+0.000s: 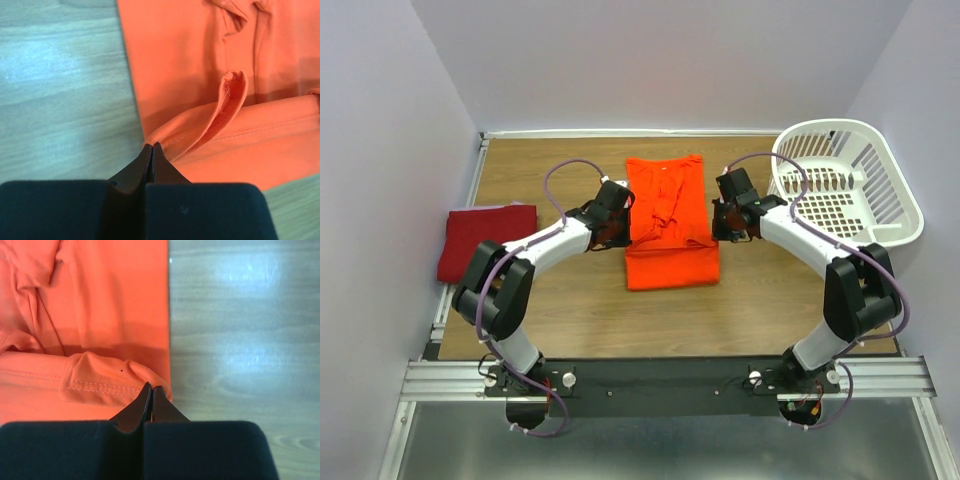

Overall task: Fold and stack the t-shirts
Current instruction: Fold the tshirt

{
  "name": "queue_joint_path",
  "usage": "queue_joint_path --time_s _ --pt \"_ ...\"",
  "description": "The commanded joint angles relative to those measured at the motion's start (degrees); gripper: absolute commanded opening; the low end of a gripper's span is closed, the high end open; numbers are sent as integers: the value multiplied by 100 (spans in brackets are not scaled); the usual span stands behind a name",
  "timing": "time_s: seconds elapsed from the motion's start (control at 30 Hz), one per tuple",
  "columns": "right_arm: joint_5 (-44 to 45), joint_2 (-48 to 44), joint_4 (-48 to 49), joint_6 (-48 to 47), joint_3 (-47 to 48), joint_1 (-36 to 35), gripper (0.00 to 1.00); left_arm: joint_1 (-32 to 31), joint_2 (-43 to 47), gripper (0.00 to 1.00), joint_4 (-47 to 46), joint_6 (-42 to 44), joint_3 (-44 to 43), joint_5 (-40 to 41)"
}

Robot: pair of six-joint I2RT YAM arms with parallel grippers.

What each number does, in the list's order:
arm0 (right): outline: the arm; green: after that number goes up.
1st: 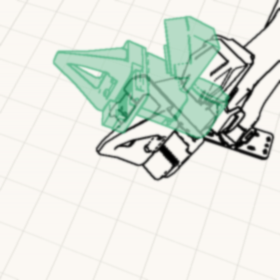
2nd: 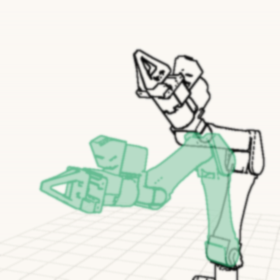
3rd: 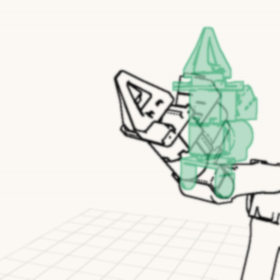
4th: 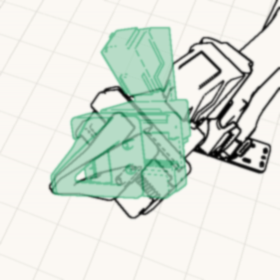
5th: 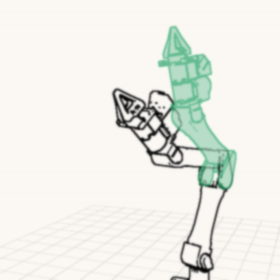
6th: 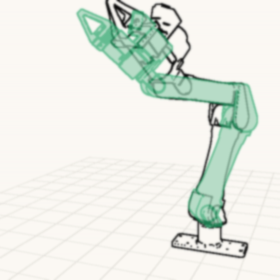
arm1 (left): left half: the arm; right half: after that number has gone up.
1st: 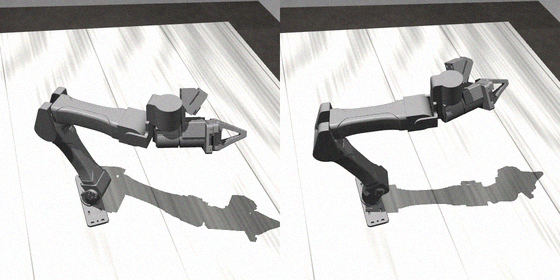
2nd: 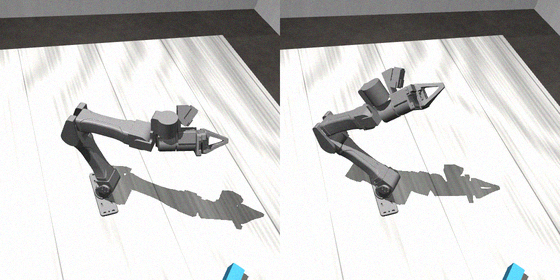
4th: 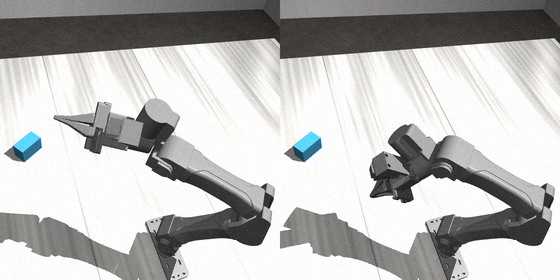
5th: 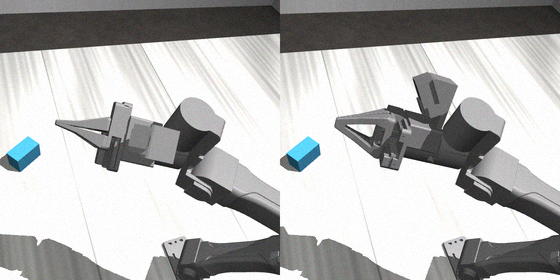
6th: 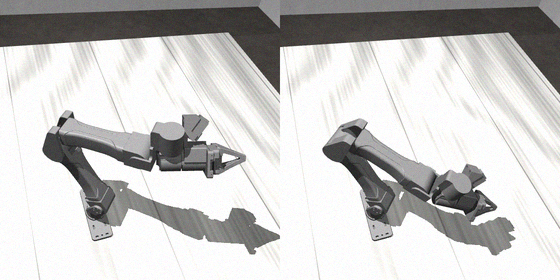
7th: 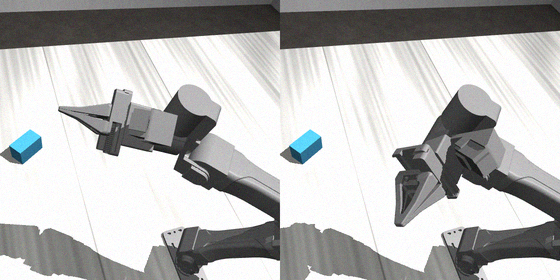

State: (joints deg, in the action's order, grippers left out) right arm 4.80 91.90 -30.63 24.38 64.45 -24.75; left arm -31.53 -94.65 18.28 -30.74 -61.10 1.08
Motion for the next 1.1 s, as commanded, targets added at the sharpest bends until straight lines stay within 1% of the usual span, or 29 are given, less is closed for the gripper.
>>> queue_joint_path --time_s 0.0,0.23,0.5,0.6,0.67,0.7,0.73,0.8,0.83,0.87,0.9,0.93,1.0,1.07 --pt "74 188 356 -302 244 137 0 199 -167 0 -237 226 -200 252" --pt "39 574 602 -478 420 278 0 384 -440 0 -369 349 -437 252" --pt "39 952 883 -505 499 357 1 428 -870 0 -554 393 -727 261" --pt "56 1084 998 -513 508 366 6 437 -1002 0 -580 402 -798 314" --pt "56 1225 1042 -531 516 366 14 428 -1099 1 -589 394 -816 331" --pt "65 1260 1059 -548 508 375 17 437 -1125 6 -598 385 -816 349" --pt "48 1313 1077 -583 508 366 23 437 -1126 9 -589 376 -798 392" --pt "39 1313 1077 -610 508 366 30 428 -1065 18 -563 358 -763 515" --pt "30 1252 1077 -627 508 366 36 420 -942 28 -528 350 -746 655" --pt "-40 1182 1086 -671 499 366 39 419 -872 33 -510 323 -737 717" --pt "-58 1112 1077 -672 499 366 41 411 -775 39 -484 323 -702 788" --pt "-162 946 1077 -689 499 357 42 393 -583 47 -475 323 -693 840" --pt "-268 769 1077 -672 490 322 43 332 -380 56 -501 288 -632 850" --pt "-295 567 1086 -663 481 165 42 157 -90 57 -501 218 -596 850"
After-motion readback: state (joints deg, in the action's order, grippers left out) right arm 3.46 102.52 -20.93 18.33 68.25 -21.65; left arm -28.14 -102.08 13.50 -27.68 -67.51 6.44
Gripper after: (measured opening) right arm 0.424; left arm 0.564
